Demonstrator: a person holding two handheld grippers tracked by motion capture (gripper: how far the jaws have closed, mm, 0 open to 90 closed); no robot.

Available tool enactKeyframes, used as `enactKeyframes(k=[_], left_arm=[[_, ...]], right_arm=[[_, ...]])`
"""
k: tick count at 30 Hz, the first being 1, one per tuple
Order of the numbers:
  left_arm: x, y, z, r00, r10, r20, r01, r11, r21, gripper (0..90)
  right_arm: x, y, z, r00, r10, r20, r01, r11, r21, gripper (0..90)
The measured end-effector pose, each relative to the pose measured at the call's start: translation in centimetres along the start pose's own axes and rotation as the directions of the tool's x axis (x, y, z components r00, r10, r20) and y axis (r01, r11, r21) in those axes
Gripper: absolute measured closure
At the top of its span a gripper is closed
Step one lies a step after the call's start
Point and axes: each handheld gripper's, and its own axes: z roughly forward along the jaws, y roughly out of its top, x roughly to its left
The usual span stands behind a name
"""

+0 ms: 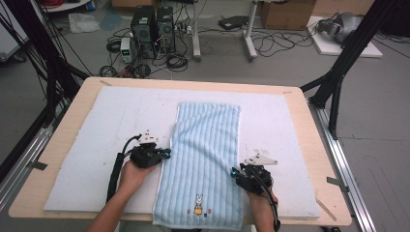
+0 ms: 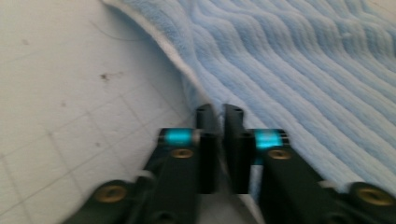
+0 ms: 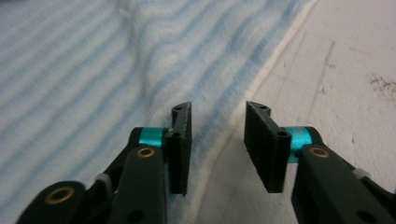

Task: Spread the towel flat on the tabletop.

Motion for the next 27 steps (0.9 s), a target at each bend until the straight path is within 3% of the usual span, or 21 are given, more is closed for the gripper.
enactKeyframes(k=[1, 2, 3, 6, 11, 15, 18, 19, 21, 23, 27], left_arm=[[-0.1, -0.1, -0.1, 1.0000, -0.002, 0.008, 0.002, 1.0000, 0.003, 87.8], [-0.1, -0.2, -0.3, 0.9997, -0.013, 0.022, 0.013, 0.9999, 0.011, 87.9], [-0.1, -0.2, -0.5, 0.9991, -0.019, 0.039, 0.019, 0.9996, 0.022, 88.0], [-0.6, -0.9, -1.1, 0.9947, -0.031, 0.098, 0.028, 0.9991, 0.033, 88.3], [-1.5, -2.1, -2.1, 0.9868, -0.038, 0.157, 0.035, 0.9992, 0.018, 88.3], [-2.2, -2.7, -2.7, 0.9826, -0.021, 0.185, 0.018, 0.9997, 0.019, 88.2], [-2.2, -2.8, -2.9, 0.9831, -0.027, 0.181, 0.028, 0.9996, -0.002, 86.8], [-2.1, -2.8, -2.9, 0.9849, -0.038, 0.169, 0.041, 0.9991, -0.015, 82.1], [-1.5, -2.4, -2.9, 0.9886, -0.050, 0.142, 0.058, 0.9971, -0.050, 61.7], [-0.8, -1.9, -2.9, 0.9906, -0.053, 0.126, 0.066, 0.9930, -0.098, 51.5], [1.0, -0.4, -2.7, 0.9937, -0.042, 0.104, 0.061, 0.9797, -0.191, 44.9]], right_arm=[[-0.1, 0.0, -0.1, 0.9999, -0.003, -0.015, 0.003, 1.000, 0.002, 82.1], [-0.2, -0.1, -0.2, 0.9989, -0.008, -0.047, 0.008, 1.000, 0.002, 86.2], [-0.1, -0.1, -0.4, 0.9990, -0.020, -0.040, 0.020, 1.000, 0.006, 87.2], [-0.1, -0.7, -1.0, 0.9987, -0.027, -0.042, 0.027, 1.000, 0.001, 87.4], [-0.5, -1.8, -2.5, 0.9984, -0.022, -0.051, 0.022, 1.000, -0.007, 87.4], [-0.5, -2.6, -3.4, 0.9989, -0.029, -0.036, 0.028, 0.999, -0.017, 87.4], [-0.5, -2.9, -3.4, 0.9987, -0.022, -0.046, 0.021, 1.000, -0.019, 86.1], [-0.5, -2.8, -3.4, 0.9986, -0.023, -0.048, 0.022, 0.999, -0.038, 83.3], [-0.7, -2.4, -3.4, 0.9991, -0.012, -0.040, 0.010, 0.998, -0.065, 71.9], [-1.1, -1.8, -3.3, 0.9997, -0.001, -0.025, -0.001, 0.997, -0.083, 68.4], [-2.0, -0.8, -2.8, 0.9997, 0.014, -0.021, -0.016, 0.995, -0.100, 64.8]])
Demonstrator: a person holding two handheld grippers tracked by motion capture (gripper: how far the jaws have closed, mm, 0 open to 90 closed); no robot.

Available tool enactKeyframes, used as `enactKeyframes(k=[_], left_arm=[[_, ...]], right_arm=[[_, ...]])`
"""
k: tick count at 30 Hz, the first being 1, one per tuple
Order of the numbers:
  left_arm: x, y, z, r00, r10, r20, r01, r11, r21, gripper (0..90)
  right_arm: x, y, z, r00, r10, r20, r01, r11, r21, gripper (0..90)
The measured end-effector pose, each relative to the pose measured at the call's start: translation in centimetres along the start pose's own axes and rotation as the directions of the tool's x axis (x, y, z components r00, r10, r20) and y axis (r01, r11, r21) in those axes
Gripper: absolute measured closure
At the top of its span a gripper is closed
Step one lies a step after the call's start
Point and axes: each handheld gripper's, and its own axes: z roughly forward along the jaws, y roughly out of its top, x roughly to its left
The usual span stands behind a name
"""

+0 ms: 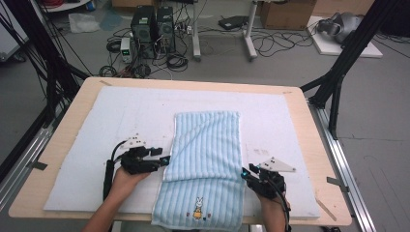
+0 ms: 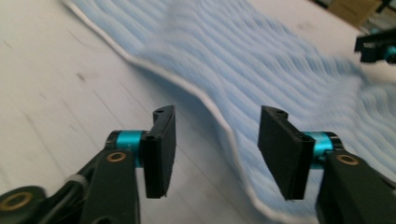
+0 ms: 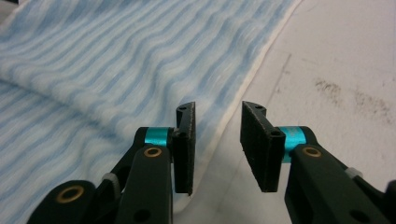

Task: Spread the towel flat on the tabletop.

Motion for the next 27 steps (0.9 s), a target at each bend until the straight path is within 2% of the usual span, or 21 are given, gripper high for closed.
enactKeyframes(k=[4, 5, 9, 13, 15, 18, 19, 21, 24, 27], left_arm=[[1.3, 2.0, 0.8, 0.9997, 0.021, -0.015, -0.021, 0.9991, -0.036, 42.9], [1.5, 2.4, 1.0, 0.9997, 0.020, -0.016, -0.020, 0.9985, -0.050, 42.9], [2.5, 4.1, 2.2, 0.9999, 0.002, -0.016, -0.003, 0.9988, -0.049, 43.6], [4.1, 5.5, 3.4, 0.9986, -0.051, -0.013, 0.051, 0.9982, -0.032, 43.0], [4.8, 6.2, 3.9, 0.9979, -0.059, -0.027, 0.059, 0.9978, -0.030, 40.9], [5.7, 6.9, 4.7, 0.9953, -0.097, 0.001, 0.097, 0.9942, -0.046, 33.7], [6.0, 7.1, 5.0, 0.9955, -0.095, 0.008, 0.095, 0.9941, -0.053, 27.6], [6.2, 7.4, 5.7, 0.9966, -0.082, -0.012, 0.081, 0.9950, -0.058, 19.3], [6.5, 7.6, 6.6, 0.9978, -0.063, -0.022, 0.061, 0.9969, -0.050, 19.0], [7.0, 7.7, 7.5, 0.9975, -0.052, -0.048, 0.050, 0.9981, -0.036, 19.9]], right_arm=[[-0.9, 1.1, 0.5, 1.0000, -0.005, 0.002, 0.005, 1.000, -0.017, 63.4], [-1.1, 1.4, 0.6, 1.0000, -0.007, 0.001, 0.007, 1.000, -0.023, 63.0], [-1.7, 1.9, 0.8, 0.9999, 0.006, -0.009, -0.006, 1.000, -0.030, 60.5], [-2.2, 2.2, 1.0, 0.9998, 0.013, -0.017, -0.013, 0.999, -0.035, 51.7], [-2.5, 2.4, 1.0, 0.9993, 0.032, -0.022, -0.033, 0.999, -0.042, 47.3], [-3.1, 2.7, 1.2, 0.9968, 0.061, -0.051, -0.063, 0.997, -0.045, 39.9], [-3.2, 2.8, 1.3, 0.9959, 0.066, -0.062, -0.069, 0.997, -0.046, 38.1], [-3.3, 3.1, 1.5, 0.9972, 0.054, -0.052, -0.056, 0.997, -0.046, 32.4], [-3.8, 3.4, 2.0, 0.9986, 0.020, -0.050, -0.023, 0.998, -0.058, 27.2], [-3.8, 3.5, 2.4, 0.9993, 0.007, -0.038, -0.009, 0.998, -0.065, 21.4]])
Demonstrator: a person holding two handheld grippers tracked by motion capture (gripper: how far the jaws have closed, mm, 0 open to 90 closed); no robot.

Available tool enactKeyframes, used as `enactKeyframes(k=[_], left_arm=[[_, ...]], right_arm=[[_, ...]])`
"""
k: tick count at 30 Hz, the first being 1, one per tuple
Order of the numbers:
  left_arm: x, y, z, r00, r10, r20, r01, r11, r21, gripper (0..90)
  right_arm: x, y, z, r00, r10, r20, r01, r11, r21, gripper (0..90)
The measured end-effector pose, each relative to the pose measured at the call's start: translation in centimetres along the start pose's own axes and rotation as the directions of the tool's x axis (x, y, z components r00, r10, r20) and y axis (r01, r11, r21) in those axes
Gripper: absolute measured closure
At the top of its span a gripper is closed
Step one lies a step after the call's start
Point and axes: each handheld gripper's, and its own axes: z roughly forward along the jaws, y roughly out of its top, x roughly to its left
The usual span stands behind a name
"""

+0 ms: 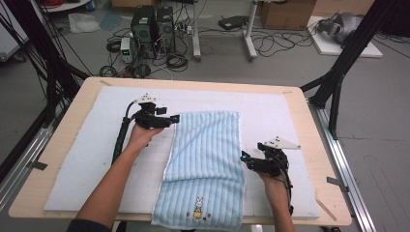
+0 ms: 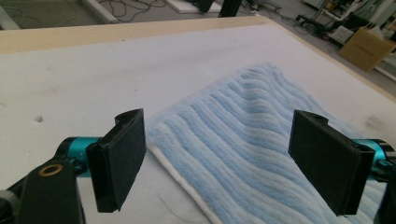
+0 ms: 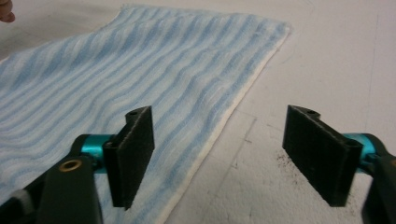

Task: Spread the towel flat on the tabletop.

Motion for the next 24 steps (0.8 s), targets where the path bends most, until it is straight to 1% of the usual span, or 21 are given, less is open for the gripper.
enactKeyframes(k=[2, 5, 6, 9, 11, 12, 14, 15, 17, 18, 19, 20, 21, 22, 23, 24], left_arm=[[0.3, 0.0, 0.7, 0.9999, 0.005, -0.015, -0.004, 0.9999, 0.016, 21.4], [0.5, 0.0, 1.8, 0.9988, 0.021, -0.044, -0.018, 0.9977, 0.065, 23.7], [0.6, 0.0, 2.3, 0.9983, 0.022, -0.054, -0.018, 0.9965, 0.081, 24.7], [0.5, -0.3, 3.4, 0.9954, 0.043, -0.086, -0.031, 0.9911, 0.129, 28.3], [0.5, -0.5, 4.0, 0.9938, 0.054, -0.097, -0.036, 0.9846, 0.171, 32.5], [0.5, -0.6, 4.3, 0.9923, 0.062, -0.107, -0.040, 0.9804, 0.193, 34.4], [0.4, -0.8, 4.6, 0.9885, 0.091, -0.120, -0.064, 0.9742, 0.217, 38.4], [0.3, -0.9, 4.7, 0.9859, 0.103, -0.132, -0.071, 0.9712, 0.228, 42.0], [0.0, -0.8, 4.8, 0.9809, 0.123, -0.151, -0.085, 0.9690, 0.232, 46.2], [-0.1, -0.8, 4.8, 0.9761, 0.141, -0.165, -0.100, 0.9660, 0.239, 48.9], [-0.2, -0.8, 4.8, 0.9713, 0.169, -0.167, -0.125, 0.9611, 0.246, 53.9], [-0.3, -0.9, 4.8, 0.9670, 0.190, -0.170, -0.144, 0.9574, 0.250, 60.9], [-0.4, -0.9, 4.8, 0.9679, 0.195, -0.159, -0.151, 0.9566, 0.249, 66.0], [-0.6, -0.9, 4.9, 0.9681, 0.203, -0.147, -0.163, 0.9547, 0.249, 77.0], [-0.7, -0.9, 5.0, 0.9631, 0.219, -0.157, -0.176, 0.9525, 0.249, 85.3], [-0.8, -0.8, 5.1, 0.9587, 0.231, -0.166, -0.186, 0.9504, 0.249, 86.5]], right_arm=[[0.1, 0.0, 0.1, 0.9999, -0.014, -0.003, 0.014, 1.000, 0.002, 21.4], [0.3, 0.1, 0.2, 0.9996, -0.027, -0.003, 0.027, 1.000, 0.001, 21.4], [0.3, 0.1, 0.2, 0.9998, -0.020, -0.004, 0.020, 1.000, 0.003, 21.5], [0.2, 0.0, 0.2, 0.9999, -0.010, -0.002, 0.010, 1.000, 0.000, 21.5], [0.2, 0.0, 0.2, 1.0000, -0.010, -0.001, 0.010, 1.000, 0.002, 21.7], [0.2, 0.0, 0.2, 1.0000, -0.006, -0.005, 0.006, 1.000, 0.005, 21.8], [0.3, 0.0, 0.2, 0.9999, -0.009, -0.005, 0.009, 1.000, 0.006, 21.8], [0.3, 0.0, 0.2, 1.0000, -0.007, -0.006, 0.007, 1.000, 0.006, 21.9], [0.2, 0.0, 0.2, 1.0000, -0.004, -0.006, 0.004, 1.000, 0.006, 22.5], [0.1, 0.0, 0.2, 1.0000, -0.006, -0.005, 0.006, 1.000, 0.008, 22.5], [0.1, 0.0, 0.2, 1.0000, -0.002, -0.006, 0.002, 1.000, 0.009, 22.5], [0.2, 0.0, 0.2, 1.0000, -0.001, -0.006, 0.001, 1.000, 0.006, 22.5], [0.2, 0.0, 0.1, 1.0000, 0.002, -0.006, -0.002, 1.000, 0.004, 22.5], [0.2, 0.0, 0.0, 1.0000, -0.001, -0.004, 0.001, 1.000, 0.000, 22.5], [0.2, 0.0, 0.0, 1.0000, 0.002, -0.006, -0.002, 1.000, -0.002, 22.6], [0.2, 0.0, -0.1, 1.0000, 0.003, -0.008, -0.003, 1.000, -0.004, 22.7]])
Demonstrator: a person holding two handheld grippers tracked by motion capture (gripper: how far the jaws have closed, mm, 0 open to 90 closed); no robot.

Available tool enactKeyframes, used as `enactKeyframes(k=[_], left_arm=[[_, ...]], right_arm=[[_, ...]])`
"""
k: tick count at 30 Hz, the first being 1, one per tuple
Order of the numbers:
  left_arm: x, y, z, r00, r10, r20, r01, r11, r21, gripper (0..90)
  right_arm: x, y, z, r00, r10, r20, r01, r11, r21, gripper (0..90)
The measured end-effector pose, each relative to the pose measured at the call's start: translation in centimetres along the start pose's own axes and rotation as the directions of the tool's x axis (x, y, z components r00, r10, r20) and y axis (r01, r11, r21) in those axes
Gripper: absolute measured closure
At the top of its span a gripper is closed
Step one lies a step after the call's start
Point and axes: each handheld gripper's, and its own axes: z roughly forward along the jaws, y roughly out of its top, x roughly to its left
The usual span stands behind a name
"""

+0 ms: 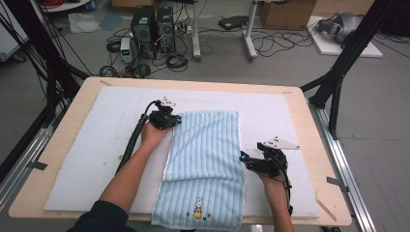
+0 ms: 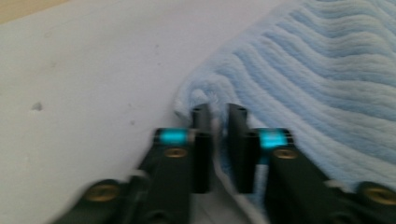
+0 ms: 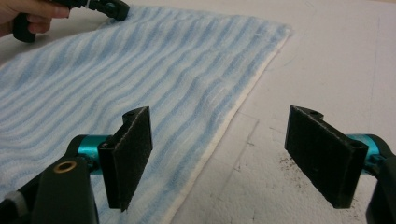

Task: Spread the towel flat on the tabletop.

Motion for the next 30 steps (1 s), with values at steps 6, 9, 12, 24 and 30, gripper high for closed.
enactKeyframes(k=[6, 9, 12, 24, 30], left_arm=[[1.7, 0.1, 0.2, 0.9960, -0.073, -0.052, 0.072, 0.9972, -0.018, 87.4], [2.6, 0.6, 0.2, 0.9934, -0.082, -0.081, 0.081, 0.9966, -0.014, 87.5], [3.2, 0.4, 0.6, 0.9920, -0.092, -0.086, 0.091, 0.9958, -0.014, 87.1], [3.9, 0.5, -0.8, 0.9817, -0.186, -0.041, 0.183, 0.9805, -0.072, 42.1], [3.5, 0.2, -1.2, 0.9792, -0.203, 0.002, 0.202, 0.9743, -0.100, 38.1]], right_arm=[[0.0, 0.0, 0.2, 1.0000, -0.004, -0.003, 0.004, 1.000, 0.009, 23.2], [-0.2, 0.0, 0.3, 1.0000, 0.004, -0.003, -0.004, 1.000, 0.006, 23.3], [-0.5, 0.2, 0.6, 0.9999, 0.010, 0.004, -0.010, 1.000, 0.001, 23.6], [-3.2, 4.7, 6.4, 0.9994, 0.014, 0.033, -0.015, 0.999, 0.044, 33.7], [-3.8, 5.8, 9.5, 0.9969, -0.063, 0.048, 0.058, 0.994, 0.096, 45.6]])
